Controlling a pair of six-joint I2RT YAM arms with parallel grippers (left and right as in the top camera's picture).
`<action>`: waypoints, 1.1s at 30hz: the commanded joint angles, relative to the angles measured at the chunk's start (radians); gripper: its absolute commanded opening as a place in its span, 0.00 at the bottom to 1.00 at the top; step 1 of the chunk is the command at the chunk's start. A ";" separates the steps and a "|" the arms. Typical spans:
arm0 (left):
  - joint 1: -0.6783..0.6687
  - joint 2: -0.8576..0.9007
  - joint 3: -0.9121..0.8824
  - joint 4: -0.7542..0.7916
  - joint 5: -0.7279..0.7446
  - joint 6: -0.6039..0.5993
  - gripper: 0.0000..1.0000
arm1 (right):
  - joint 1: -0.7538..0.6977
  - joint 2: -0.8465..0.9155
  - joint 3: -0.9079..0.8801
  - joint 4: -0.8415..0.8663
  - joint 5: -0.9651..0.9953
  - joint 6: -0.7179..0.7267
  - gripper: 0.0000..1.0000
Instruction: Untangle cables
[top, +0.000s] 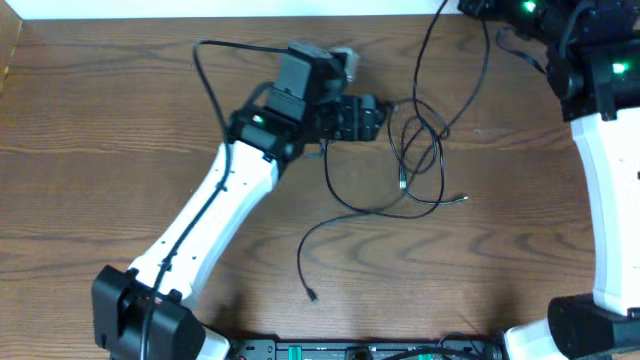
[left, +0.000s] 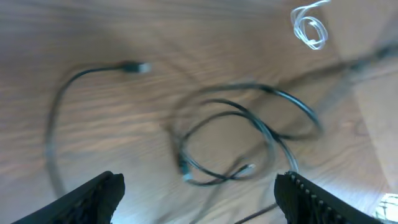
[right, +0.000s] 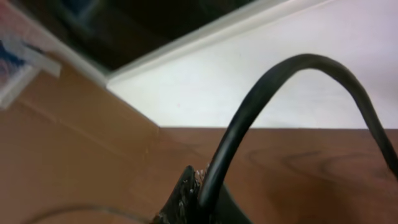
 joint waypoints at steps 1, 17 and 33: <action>-0.042 0.010 -0.053 0.086 -0.055 -0.048 0.83 | -0.003 0.000 0.003 0.049 -0.004 0.122 0.01; -0.187 0.193 -0.090 0.369 -0.206 -0.156 0.84 | -0.001 0.000 0.003 0.077 -0.192 0.130 0.01; -0.245 0.249 -0.090 0.499 -0.197 -0.227 0.83 | 0.000 0.000 0.003 0.064 -0.209 0.095 0.01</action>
